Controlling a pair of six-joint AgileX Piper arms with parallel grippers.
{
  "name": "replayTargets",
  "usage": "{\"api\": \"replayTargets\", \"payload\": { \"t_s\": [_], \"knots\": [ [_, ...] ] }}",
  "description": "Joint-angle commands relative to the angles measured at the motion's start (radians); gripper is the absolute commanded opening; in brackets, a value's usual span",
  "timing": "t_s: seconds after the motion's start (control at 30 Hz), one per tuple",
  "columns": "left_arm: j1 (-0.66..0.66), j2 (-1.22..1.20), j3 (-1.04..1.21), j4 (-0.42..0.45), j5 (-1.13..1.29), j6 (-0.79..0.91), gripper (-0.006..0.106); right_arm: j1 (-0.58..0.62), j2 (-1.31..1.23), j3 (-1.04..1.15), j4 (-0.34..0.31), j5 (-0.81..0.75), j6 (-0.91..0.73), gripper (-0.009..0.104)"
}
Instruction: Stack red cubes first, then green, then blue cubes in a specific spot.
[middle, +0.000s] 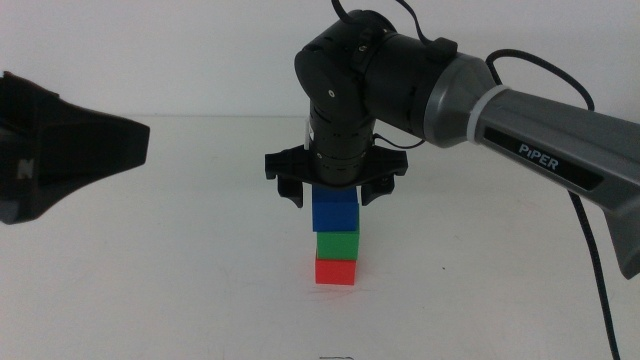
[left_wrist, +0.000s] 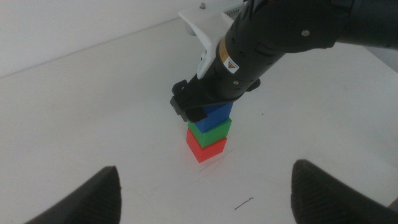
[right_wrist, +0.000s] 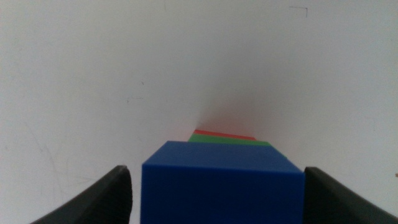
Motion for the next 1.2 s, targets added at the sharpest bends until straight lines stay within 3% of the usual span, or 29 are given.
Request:
{"api": "replayTargets", "payload": {
  "t_s": [0.0,0.47,0.87,1.17],
  "knots": [
    [-0.002,-0.002,-0.027,-0.021,-0.062,-0.003,0.094,0.000,-0.068,-0.033,-0.028,-0.012,-0.008,0.083],
    [-0.002,-0.002,-0.027,-0.021,-0.061,-0.003,0.094,-0.025,-0.229,-0.197,-0.061,0.096,-0.115,0.085],
    [-0.002,-0.002,-0.027,-0.021,-0.061,-0.003,0.094,-0.318,-0.486,-0.202,-0.037,0.096,-0.530,0.085],
    [-0.002,-0.002,-0.027,-0.021,-0.061,-0.003,0.094,-0.468,-0.593,-0.199,-0.022,0.096,-0.542,0.085]
  ]
}}
